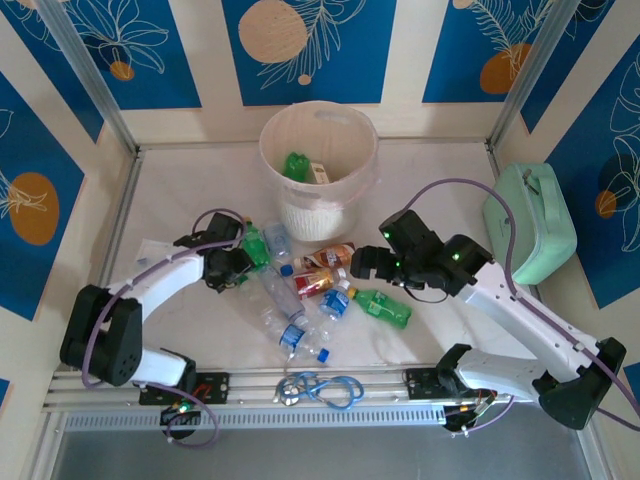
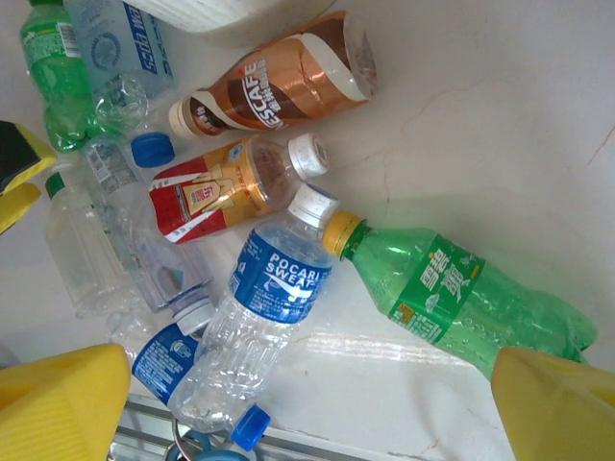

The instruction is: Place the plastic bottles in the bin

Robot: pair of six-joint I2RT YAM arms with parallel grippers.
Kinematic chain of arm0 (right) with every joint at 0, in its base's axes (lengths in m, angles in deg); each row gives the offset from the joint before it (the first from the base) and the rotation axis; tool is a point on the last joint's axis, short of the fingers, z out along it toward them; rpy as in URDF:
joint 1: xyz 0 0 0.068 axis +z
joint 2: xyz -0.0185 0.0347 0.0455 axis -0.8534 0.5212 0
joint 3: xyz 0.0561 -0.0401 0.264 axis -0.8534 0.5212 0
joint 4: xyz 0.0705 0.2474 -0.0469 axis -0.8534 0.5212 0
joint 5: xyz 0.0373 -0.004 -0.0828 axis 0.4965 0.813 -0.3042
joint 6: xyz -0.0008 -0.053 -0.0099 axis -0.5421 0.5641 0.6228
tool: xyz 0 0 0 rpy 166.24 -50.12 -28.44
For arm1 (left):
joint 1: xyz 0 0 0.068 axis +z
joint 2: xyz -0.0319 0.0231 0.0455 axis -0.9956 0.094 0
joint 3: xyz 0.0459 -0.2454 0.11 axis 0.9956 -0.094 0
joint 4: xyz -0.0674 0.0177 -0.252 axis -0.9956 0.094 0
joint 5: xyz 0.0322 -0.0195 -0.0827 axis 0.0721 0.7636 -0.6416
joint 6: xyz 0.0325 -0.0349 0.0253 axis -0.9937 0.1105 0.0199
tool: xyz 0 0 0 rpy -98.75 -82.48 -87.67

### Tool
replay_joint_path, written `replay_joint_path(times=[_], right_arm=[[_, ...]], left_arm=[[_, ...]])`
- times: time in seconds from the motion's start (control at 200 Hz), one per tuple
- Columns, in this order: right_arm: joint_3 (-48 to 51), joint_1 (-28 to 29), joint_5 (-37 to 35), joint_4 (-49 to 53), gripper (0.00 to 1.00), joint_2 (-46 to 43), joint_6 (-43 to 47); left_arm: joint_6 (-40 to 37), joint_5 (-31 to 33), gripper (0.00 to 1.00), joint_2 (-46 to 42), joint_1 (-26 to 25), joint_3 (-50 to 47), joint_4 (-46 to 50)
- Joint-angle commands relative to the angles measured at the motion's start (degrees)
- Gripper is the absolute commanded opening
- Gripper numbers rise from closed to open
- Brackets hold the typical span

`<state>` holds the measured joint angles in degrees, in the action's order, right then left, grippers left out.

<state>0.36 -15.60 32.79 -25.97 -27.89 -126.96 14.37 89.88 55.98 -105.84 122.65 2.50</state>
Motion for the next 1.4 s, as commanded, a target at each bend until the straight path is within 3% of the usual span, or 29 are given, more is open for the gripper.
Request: replay_joint_path(times=[0.0,0.385,0.54,0.83,0.975,1.165,1.296,1.396], right_arm=[[-2.5,1.3,-1.6,2.6,0.97,0.4,-1.9],[-5.0,3.8,-2.6,3.2,0.97,2.9,-2.6],[-5.4,4.2,-3.1,3.7,0.97,2.4,-3.1],[-7.2,5.0,-3.5,4.9,0.96,1.4,-3.5],[-8.9,6.5,-2.6,3.4,0.96,0.9,-3.3],[-10.8,7.6,5.5,-3.8,0.96,0.8,-2.6],[-10.8,7.3,12.7,-10.7,0.97,0.6,-3.9],[-11.5,7.4,16.7,-14.6,0.97,1.5,-5.5]], left_arm=[[1.7,0.2,0.62,1.6,0.4,-1.1,-2.4],[1.8,1.1,0.57,4.5,0.4,-1.9,-2.4],[1.9,1.3,0.5,4.8,0.4,-2.3,-2.5],[1.6,1.6,0.37,1.8,0.4,-2.1,-1.3],[0.7,2.6,0.33,-4.3,0.7,-1.9,0.2],[0.5,2.1,0.32,-16.6,2.2,0.2,-0.2],[3.5,-4.4,0.31,-23.4,4.9,1.7,-6.6],[9.6,-10.8,0.26,-25.9,6.1,1.8,-17.4]])
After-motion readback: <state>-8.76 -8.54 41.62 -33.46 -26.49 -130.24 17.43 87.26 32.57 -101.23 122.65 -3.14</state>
